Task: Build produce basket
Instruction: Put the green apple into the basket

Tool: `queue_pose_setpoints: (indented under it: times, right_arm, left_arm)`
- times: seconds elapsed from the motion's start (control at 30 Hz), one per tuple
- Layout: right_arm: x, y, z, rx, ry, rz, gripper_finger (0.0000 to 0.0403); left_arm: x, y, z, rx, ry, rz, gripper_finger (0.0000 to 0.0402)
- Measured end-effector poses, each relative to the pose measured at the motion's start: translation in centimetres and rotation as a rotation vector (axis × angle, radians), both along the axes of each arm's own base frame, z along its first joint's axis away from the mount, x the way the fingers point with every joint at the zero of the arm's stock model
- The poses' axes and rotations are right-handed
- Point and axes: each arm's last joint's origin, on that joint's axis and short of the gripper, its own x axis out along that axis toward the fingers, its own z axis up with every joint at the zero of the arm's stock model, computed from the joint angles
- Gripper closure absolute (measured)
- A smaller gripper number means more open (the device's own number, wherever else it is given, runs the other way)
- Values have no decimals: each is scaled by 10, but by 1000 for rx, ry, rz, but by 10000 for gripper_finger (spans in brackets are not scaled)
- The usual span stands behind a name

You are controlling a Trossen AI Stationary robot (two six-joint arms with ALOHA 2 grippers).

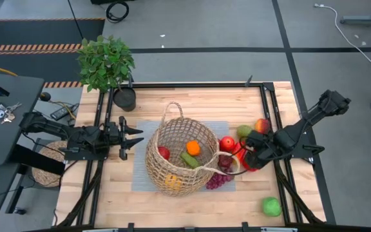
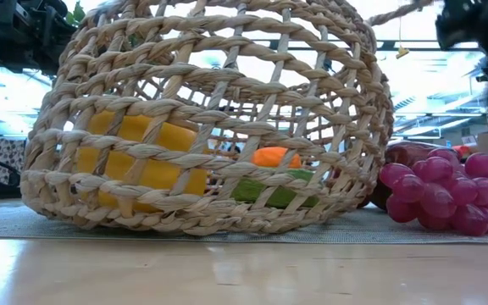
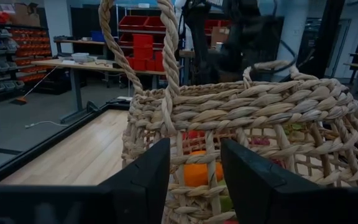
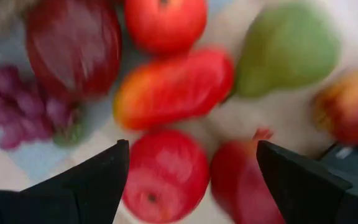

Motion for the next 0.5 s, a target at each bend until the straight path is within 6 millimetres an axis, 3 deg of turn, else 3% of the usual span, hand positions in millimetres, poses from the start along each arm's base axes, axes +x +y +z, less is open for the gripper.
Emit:
queue_pose_setpoints:
  times: [0.17, 0.5]
  right_arm:
    - [-1, 1, -15, 22, 50, -21, 44]
    - [3, 13, -18, 112, 123, 35, 44]
  left_arm:
    - [0, 0, 0, 0, 0, 0, 253]
    - [0, 0, 0, 0, 0, 0, 252]
